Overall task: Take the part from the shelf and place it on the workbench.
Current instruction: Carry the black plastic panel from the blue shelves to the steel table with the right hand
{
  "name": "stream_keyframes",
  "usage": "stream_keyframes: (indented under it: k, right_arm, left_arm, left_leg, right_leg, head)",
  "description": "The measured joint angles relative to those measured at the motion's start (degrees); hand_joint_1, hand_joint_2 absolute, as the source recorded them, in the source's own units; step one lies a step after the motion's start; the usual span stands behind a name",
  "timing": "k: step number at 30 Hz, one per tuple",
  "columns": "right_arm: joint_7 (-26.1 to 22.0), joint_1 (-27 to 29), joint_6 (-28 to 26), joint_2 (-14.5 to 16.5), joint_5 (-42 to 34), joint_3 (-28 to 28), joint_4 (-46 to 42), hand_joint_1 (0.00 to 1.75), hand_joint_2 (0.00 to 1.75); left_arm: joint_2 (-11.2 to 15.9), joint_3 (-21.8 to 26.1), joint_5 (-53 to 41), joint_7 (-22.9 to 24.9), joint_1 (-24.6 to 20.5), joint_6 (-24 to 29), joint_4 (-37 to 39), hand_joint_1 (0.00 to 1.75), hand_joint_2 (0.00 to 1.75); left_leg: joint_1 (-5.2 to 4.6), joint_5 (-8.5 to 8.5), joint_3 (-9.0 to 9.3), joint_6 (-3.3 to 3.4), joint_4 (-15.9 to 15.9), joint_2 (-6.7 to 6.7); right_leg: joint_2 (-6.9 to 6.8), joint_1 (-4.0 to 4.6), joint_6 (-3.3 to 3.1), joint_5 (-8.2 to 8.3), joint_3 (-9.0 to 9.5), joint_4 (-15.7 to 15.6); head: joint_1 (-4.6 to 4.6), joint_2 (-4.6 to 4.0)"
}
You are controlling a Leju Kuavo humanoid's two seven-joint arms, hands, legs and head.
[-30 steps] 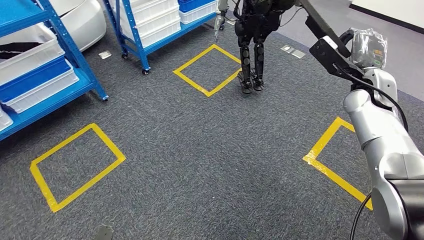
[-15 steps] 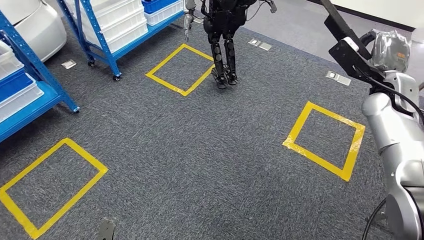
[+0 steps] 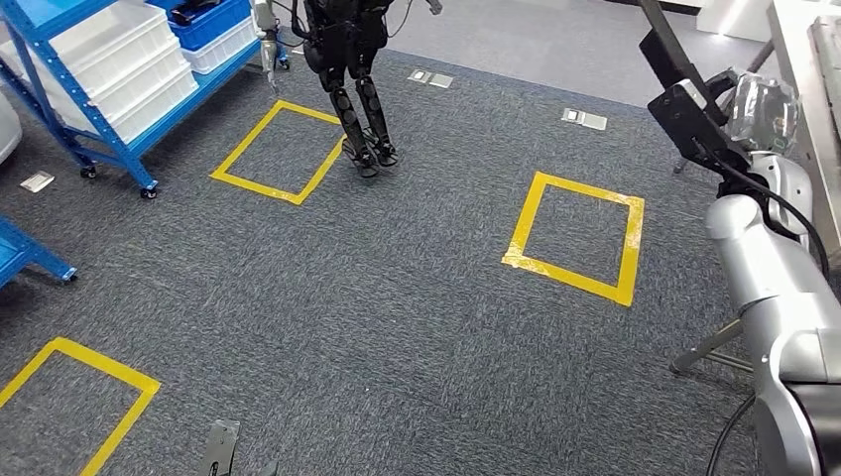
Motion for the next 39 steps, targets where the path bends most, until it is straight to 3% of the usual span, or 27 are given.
stream_keyframes:
  k: [2, 4, 6, 8, 9, 10, 12, 14, 15, 16, 17, 19, 21, 23, 24, 26, 28, 30, 31, 33, 35, 37, 39]
  right_arm:
    - [0.0, 0.8, 0.0, 0.1, -0.1, 0.0, -0.5, 1.75, 1.75]
    - [0.1, 1.0, -0.1, 0.2, -0.1, 0.0, -0.9, 1.75, 1.75]
    - [0.1, 1.1, -0.1, 0.2, -0.1, 0.0, -1.1, 1.75, 1.75]
    - [0.1, 1.3, -0.1, -0.1, -0.2, -0.1, -1.3, 1.75, 1.75]
    - [0.1, 1.5, -0.1, -0.3, -0.2, -0.2, -1.3, 1.75, 1.75]
    - [0.2, 1.5, -0.1, -0.6, -0.2, -0.3, -1.4, 1.75, 1.75]
    - [0.3, 1.4, -0.2, -0.7, -0.3, -0.3, -1.6, 1.75, 1.75]
    - [0.6, 1.9, -0.3, -0.6, -0.5, -0.3, -1.8, 1.75, 1.75]
    - [0.7, 2.4, -0.4, -0.6, -0.5, -0.3, -1.9, 1.75, 1.75]
    - [0.9, 3.1, -0.5, -0.6, -0.5, -0.3, -1.9, 1.75, 1.75]
    - [1.1, 3.6, -0.5, -0.6, -0.5, -0.3, -2.0, 1.75, 1.75]
    - [1.2, 4.2, -0.6, -0.4, -0.5, -0.3, -2.3, 1.75, 1.75]
    - [1.3, 4.3, -0.6, -0.1, -0.4, -0.3, -2.5, 1.75, 1.75]
    - [1.4, 4.1, -0.6, 0.0, -0.3, -0.4, -2.5, 1.75, 1.75]
    - [1.5, 3.9, -0.5, 0.0, -0.3, -0.4, -2.5, 1.75, 1.75]
    - [1.7, 3.4, -0.4, -0.1, -0.1, -0.4, -2.5, 1.75, 1.75]
    - [2.1, 2.8, -0.1, 0.2, 0.0, -0.4, -2.4, 1.75, 1.75]
    - [2.3, 2.4, 0.0, 0.5, 0.0, -0.5, -2.1, 1.75, 1.75]
    - [2.4, 2.2, 0.0, 0.6, 0.0, -0.5, -1.7, 1.75, 1.75]
    - [2.4, 1.5, 0.0, 0.5, -0.1, -0.9, -0.9, 1.75, 1.75]
    - [2.4, 0.4, 0.1, 0.5, -0.1, -1.3, 0.3, 1.75, 1.75]
    - [2.5, -0.6, 0.3, 0.4, 0.1, -1.4, 1.6, 1.75, 1.75]
    - [2.8, -1.1, 0.5, -0.3, 0.3, -1.6, 2.8, 1.75, 1.75]
  left_arm:
    - [0.2, 0.0, 0.0, 0.0, -0.1, 0.0, 0.0, 0.00, 1.75]
    - [0.3, -0.1, 0.0, 0.0, -0.2, 0.0, 0.0, 0.00, 1.75]
    - [0.5, -0.2, 0.0, 0.1, -0.3, 0.0, 0.0, 0.00, 1.75]
    - [0.5, -0.4, -0.1, 0.1, -0.5, 0.0, 0.0, 0.00, 1.75]
    - [0.5, -0.5, -0.1, 0.1, -0.7, 0.0, 0.0, 0.00, 1.75]
    - [0.5, -0.5, -0.2, 0.1, -0.8, 0.1, 0.0, 0.00, 1.75]
    - [0.7, -0.6, -0.4, 0.1, -0.9, 0.1, 0.0, 0.00, 1.75]
    - [1.0, -0.6, -0.5, 0.0, -0.9, 0.1, 0.0, 0.00, 1.75]
    - [1.1, -0.6, -0.4, 0.0, -0.9, 0.1, 0.0, 0.00, 1.75]
    - [1.2, -0.6, -0.3, -0.1, -0.9, 0.1, 0.0, 0.00, 1.75]
    - [1.3, -0.6, -0.1, -0.1, -0.9, 0.1, 0.0, 0.00, 1.75]
    - [1.7, -0.5, 0.5, -0.2, -0.9, 0.1, -0.1, 0.00, 1.75]
    - [2.1, -0.2, 1.4, -0.4, -0.9, 0.2, -0.2, 0.00, 1.75]
    - [2.3, 0.4, 2.5, -0.6, -0.9, 0.2, -0.2, 0.00, 1.75]
    - [2.3, 0.8, 2.8, -0.7, -0.9, 0.1, -0.2, 0.00, 1.75]
    - [2.3, 1.2, 3.2, -0.9, -0.7, -0.1, -0.2, 0.00, 1.75]
    - [2.2, 1.7, 3.5, -1.0, -0.3, -0.1, -0.2, 0.00, 1.75]
    - [2.0, 2.2, 3.9, -1.1, 0.2, -0.1, -0.2, 0.00, 1.75]
    - [1.9, 2.4, 4.0, -1.2, 0.4, 0.0, -0.2, 0.00, 1.75]
    - [1.7, 2.8, 4.3, -1.3, 0.6, 0.1, -0.2, 0.00, 1.75]
    - [1.6, 3.2, 4.7, -1.4, 0.8, 0.3, -0.2, 0.00, 1.75]
    - [1.6, 3.9, 5.6, -1.6, 1.0, 0.4, -0.2, 0.00, 1.75]
    - [1.5, 4.6, 6.4, -2.0, 1.0, 0.1, -0.2, 0.00, 1.75]
  left_leg:
    - [0.19, 3.86, 2.20, 0.17, -5.5, -0.66]
    - [0.61, 7.19, 5.44, 0.42, -13.0, -3.27]
    - [0.64, 7.91, 6.56, 0.70, -15.9, -4.61]
    - [0.30, 8.21, 6.60, 1.24, -16.3, -3.25]
    - [0.26, 8.54, 6.71, 1.62, -16.7, -2.59]
    - [0.24, 8.90, 6.81, 1.96, -17.2, -1.92]
    - [0.13, 9.38, 6.85, 2.43, -17.7, -0.43]
    - [-0.05, 9.44, 6.68, 2.58, -17.8, 1.14]
    - [-0.07, 9.44, 6.62, 2.57, -17.8, 1.91]
    - [-0.09, 9.42, 6.57, 2.54, -17.7, 2.64]
    - [-0.08, 9.39, 6.55, 2.46, -17.7, 3.39]
    - [-0.28, 9.17, 6.52, 1.98, -17.6, 4.85]
    - [-0.59, 8.80, 6.63, 1.20, -17.4, 6.31]
    - [-0.51, 8.42, 6.95, 0.51, -17.4, 7.78]
    - [-0.22, 8.12, 7.04, 0.12, -17.2, 7.59]
    - [0.33, 6.09, 6.08, -0.45, -14.4, 4.68]
    - [0.51, 2.18, 2.76, -0.55, -7.1, 1.16]
    - [0.49, -0.03, -0.69, -0.34, -0.5, 0.27]
    - [0.49, 0.51, -1.29, -0.10, 0.1, 0.15]
    - [0.42, 4.44, 0.52, 0.67, -5.1, -0.72]
    - [0.40, 8.17, 3.68, 1.62, -12.6, -3.43]
    - [0.21, 9.10, 5.25, 2.17, -15.8, -4.86]
    - [0.09, 9.25, 5.83, 2.42, -16.7, -3.65]
  right_leg:
    - [1.74, 0.01, 0.03, -0.02, -0.01, 0.3]
    - [3.26, 0.14, 0.13, -0.01, -0.35, 0.7]
    - [4.61, 0.21, 0.63, 0.23, -1.03, 0.9]
    - [5.64, 0.18, 1.48, 0.66, -1.67, 0.7]
    - [4.90, 0.18, 1.75, 0.63, -2.09, 0.9]
    - [3.32, 0.26, 1.84, 0.13, -2.86, 1.9]
    - [-0.71, 0.24, 1.55, -2.46, -5.82, 7.6]
    - [-2.23, 0.09, 1.50, -5.03, -9.22, 14.8]
    - [-2.43, -0.05, 1.77, -5.40, -9.85, 16.5]
    - [-2.70, -0.23, 2.19, -5.06, -9.35, 15.9]
    - [-3.32, -0.45, 2.71, -4.16, -7.66, 13.2]
    - [-6.34, -0.57, 3.43, -2.18, -2.99, 5.3]
    - [-7.99, -0.12, 3.07, -1.26, -0.77, 1.2]
    - [-6.52, 0.21, 2.17, -1.06, -0.88, 1.1]
    - [-5.74, 0.00, 1.80, -0.98, -0.83, 1.0]
    - [-4.20, -0.34, 0.92, -0.82, -0.67, 1.0]
    - [-2.57, -0.12, 0.17, -0.72, -0.61, 1.0]
    - [-0.69, 0.43, -0.16, -0.69, -0.58, 1.0]
    - [0.26, 0.64, -0.19, -0.68, -0.55, 1.0]
    - [1.99, 0.83, -0.19, -0.68, -0.46, 1.1]
    - [3.52, 0.84, -0.14, -0.67, -0.51, 1.2]
    - [4.90, 0.60, 0.17, -0.50, -0.82, 1.1]
    - [6.05, 0.46, 0.75, -0.19, -1.15, 0.8]
  head:
    - [-0.01, 0.01]
    - [0.07, 0.01]
    - [0.09, 0.01]
    - [0.05, 0.00]
    - [0.07, 0.00]
    - [0.20, 0.00]
    - [0.45, 0.01]
    - [0.62, 0.01]
    - [0.64, 0.00]
    - [0.67, 0.00]
    - [0.68, 0.00]
    - [0.67, 0.01]
    - [0.50, 0.00]
    - [0.27, 0.00]
    - [0.20, 0.00]
    - [0.01, 0.00]
    - [-0.16, 0.00]
    - [-0.22, 0.00]
    - [-0.22, 0.00]
    - [-0.21, 0.00]
    - [-0.13, -0.01]
    - [-0.30, 0.00]
    - [-0.54, 0.01]
